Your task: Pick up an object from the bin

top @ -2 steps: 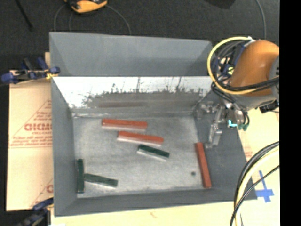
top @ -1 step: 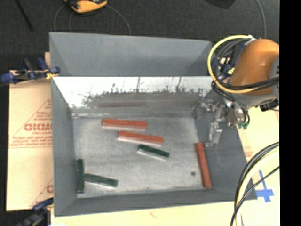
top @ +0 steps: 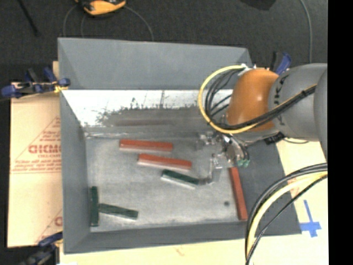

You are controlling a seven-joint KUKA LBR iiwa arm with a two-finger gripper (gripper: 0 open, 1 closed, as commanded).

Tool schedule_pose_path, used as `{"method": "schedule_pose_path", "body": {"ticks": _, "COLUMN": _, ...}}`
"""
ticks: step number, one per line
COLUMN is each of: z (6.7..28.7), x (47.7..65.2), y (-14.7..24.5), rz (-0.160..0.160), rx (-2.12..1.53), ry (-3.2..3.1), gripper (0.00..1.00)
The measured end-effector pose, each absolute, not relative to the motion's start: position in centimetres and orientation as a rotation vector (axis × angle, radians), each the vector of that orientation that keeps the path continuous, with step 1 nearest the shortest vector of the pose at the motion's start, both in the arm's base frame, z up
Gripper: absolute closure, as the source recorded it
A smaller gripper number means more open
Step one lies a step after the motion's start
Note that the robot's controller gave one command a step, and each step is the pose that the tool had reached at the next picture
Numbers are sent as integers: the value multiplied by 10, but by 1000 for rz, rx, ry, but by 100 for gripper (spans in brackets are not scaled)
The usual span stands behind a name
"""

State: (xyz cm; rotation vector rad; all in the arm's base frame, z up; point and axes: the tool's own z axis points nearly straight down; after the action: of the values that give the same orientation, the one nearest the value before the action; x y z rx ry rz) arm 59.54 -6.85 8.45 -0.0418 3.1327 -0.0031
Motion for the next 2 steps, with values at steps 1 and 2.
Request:
{"method": "schedule_pose_path", "body": {"ticks": 1, "z": 133, "x": 582, "y": -1, "rz": 1, "rx": 15, "ry": 3143, "gripper": 0}}
{"method": "schedule_pose_path", "body": {"ticks": 2, "z": 137, "x": 588, "y": 12, "rz": -1, "rx": -57, "ry": 3132, "gripper": 0}}
